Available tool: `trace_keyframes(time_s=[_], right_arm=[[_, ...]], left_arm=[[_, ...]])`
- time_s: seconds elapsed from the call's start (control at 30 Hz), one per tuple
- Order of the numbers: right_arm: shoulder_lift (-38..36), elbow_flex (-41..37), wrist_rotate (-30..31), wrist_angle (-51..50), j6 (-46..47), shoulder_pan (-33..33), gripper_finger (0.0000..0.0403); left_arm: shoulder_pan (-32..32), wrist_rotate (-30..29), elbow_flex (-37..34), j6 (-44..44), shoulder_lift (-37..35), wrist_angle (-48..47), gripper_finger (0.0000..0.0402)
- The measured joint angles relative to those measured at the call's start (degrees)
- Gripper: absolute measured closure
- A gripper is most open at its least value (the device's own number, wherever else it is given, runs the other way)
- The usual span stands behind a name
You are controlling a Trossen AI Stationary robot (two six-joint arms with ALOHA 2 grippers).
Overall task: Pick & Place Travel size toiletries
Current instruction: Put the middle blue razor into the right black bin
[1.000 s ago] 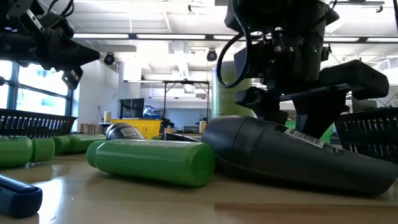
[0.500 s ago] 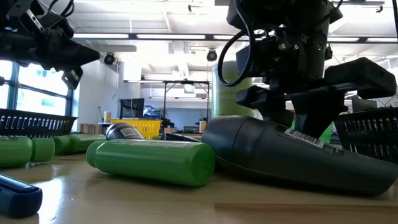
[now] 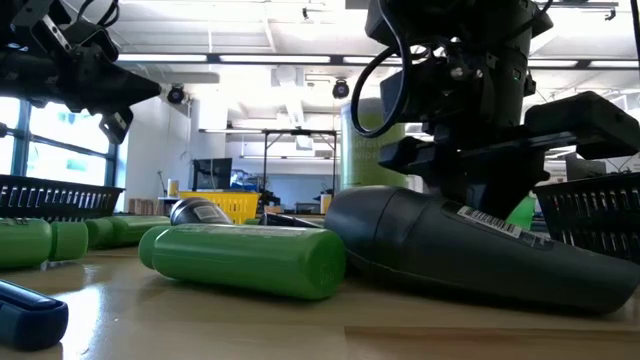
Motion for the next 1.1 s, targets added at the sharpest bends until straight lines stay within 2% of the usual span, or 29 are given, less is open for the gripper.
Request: trace_keyframes(time_s=[0.37,0.57,0.9,1.1], right_arm=[[-0.65,-0.05,0.70,-1.63,-0.17,-0.02,0.0365],[-1.84,-0.20,4.07,-2.56,-1.85,-0.15,0.0368],[-4.13,-0.11,3.55,-2.97,-1.13,-0.07,0.0370],[-8.19,-0.11,6.05,-2.50,1.84,-0.69,0.0370]], left_arm=[[-0.01,-0.02,0.00,0.01,0.00,0.00,0.0398],[0.00,-0.02,0.00,0.02,0.00,-0.02,0.0398],[-0.02,-0.06,0.00,0.02,0.00,0.00,0.0398],[0.00,-0.06,0.00,0.02,0.00,0.02,0.0398]])
